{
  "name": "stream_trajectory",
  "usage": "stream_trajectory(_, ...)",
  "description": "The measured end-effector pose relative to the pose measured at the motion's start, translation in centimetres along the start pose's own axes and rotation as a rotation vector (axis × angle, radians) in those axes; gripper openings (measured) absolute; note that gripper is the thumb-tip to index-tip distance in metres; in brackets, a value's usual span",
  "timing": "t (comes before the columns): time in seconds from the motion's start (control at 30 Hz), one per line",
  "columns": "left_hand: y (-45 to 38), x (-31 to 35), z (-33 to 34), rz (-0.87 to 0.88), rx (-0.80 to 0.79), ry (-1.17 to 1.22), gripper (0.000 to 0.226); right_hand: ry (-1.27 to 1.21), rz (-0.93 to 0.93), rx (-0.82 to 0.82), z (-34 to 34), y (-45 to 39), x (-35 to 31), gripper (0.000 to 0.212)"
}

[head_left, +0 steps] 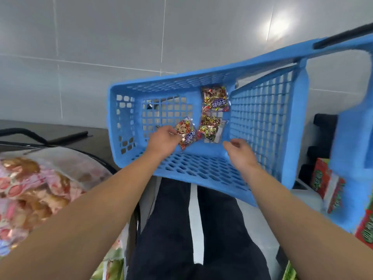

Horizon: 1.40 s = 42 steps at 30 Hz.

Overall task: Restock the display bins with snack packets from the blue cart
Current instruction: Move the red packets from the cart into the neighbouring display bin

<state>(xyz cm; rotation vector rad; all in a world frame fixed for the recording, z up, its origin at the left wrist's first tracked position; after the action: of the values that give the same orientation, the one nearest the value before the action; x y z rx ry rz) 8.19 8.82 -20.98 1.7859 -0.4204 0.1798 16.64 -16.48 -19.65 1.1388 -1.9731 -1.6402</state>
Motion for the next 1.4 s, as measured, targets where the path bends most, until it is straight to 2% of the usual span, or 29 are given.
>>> stream_trajectory(0.1,-4.7,-1.8,1.1,-0.020,0.012,-0.103,0.036,0.068,0.040,0.004,1.4,-5.4,0.3,0.059)
stream_trajectory(0.3,-10.4,-2.9,3.1,0.005,0.108,-0.380,0.051,0.008,0.139,0.032,4.5,-12.8,2.3,0.059)
stream_trajectory(0.43,-12.1,-2.8,4.1,0.003,0.168,-0.578,0.068,0.082,0.141,0.172,4.8,-15.0,3.2,0.078)
stream_trajectory(0.53,-12.6,-2.8,3.9,0.000,0.146,-0.591,0.066,0.142,0.146,0.201,4.8,-15.4,3.5,0.092)
stream_trajectory(0.57,-12.7,-2.5,3.7,0.010,0.142,-0.600,0.064,0.137,0.159,0.190,4.8,-15.4,3.5,0.091)
stream_trajectory(0.63,-12.7,-2.3,3.2,-0.002,0.096,-0.592,0.058,0.078,0.168,0.136,5.2,-15.6,3.5,0.076)
stream_trajectory(0.7,-12.5,-2.9,2.5,-0.049,0.039,-0.471,0.040,-0.031,0.132,0.107,5.2,-15.3,3.2,0.051)
stream_trajectory(0.73,-12.3,-3.5,1.9,-0.084,0.023,-0.336,0.032,-0.083,0.108,0.098,5.1,-15.0,3.0,0.040)
stream_trajectory(0.83,-10.9,-4.9,-0.4,-0.108,0.057,0.137,0.031,-0.219,0.059,0.017,5.1,-13.6,2.4,0.015)
stream_trajectory(0.9,-9.7,-5.3,-1.6,-0.081,0.081,0.333,0.031,-0.265,0.034,-0.030,4.8,-12.1,1.9,0.009)
stream_trajectory(0.97,-8.3,-5.6,-2.0,-0.091,0.066,0.436,0.043,-0.247,0.011,-0.060,4.5,-10.3,1.4,0.007)
stream_trajectory(1.03,-7.0,-5.5,-2.1,-0.114,0.043,0.540,0.068,-0.196,-0.023,-0.054,3.7,-8.3,0.7,0.015)
stream_trajectory(1.13,-5.3,-5.9,-1.6,-0.184,0.006,0.777,0.102,-0.102,-0.196,0.040,2.0,-5.3,-2.1,0.024)
stream_trajectory(1.17,-4.9,-5.8,-1.2,-0.190,-0.021,0.841,0.096,-0.050,-0.294,0.099,1.5,-4.2,-3.7,0.025)
stream_trajectory(1.27,-4.1,-4.4,0.1,-0.147,-0.140,0.934,0.039,0.204,-0.573,0.279,1.5,-1.3,-8.5,0.034)
stream_trajectory(1.33,-3.9,-3.6,0.9,-0.120,-0.190,1.032,0.030,0.385,-0.697,0.287,3.6,-0.4,-10.7,0.039)
stream_trajectory(1.4,-3.8,-2.6,1.5,-0.096,-0.222,1.126,0.033,0.544,-0.787,0.236,6.6,0.0,-11.5,0.044)
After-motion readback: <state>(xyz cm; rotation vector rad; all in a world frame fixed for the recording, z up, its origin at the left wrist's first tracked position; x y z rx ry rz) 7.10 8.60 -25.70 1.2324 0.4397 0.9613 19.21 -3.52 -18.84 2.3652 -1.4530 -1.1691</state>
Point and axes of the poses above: each hand's wrist, its own y-axis away from the middle knuckle, its own z-axis out of the palm, x = y × z, the point moved 10 cm from there along -y, towards the middle knuckle, and after that the axes turned 6 degrees about -x, right-handed, at the moved point
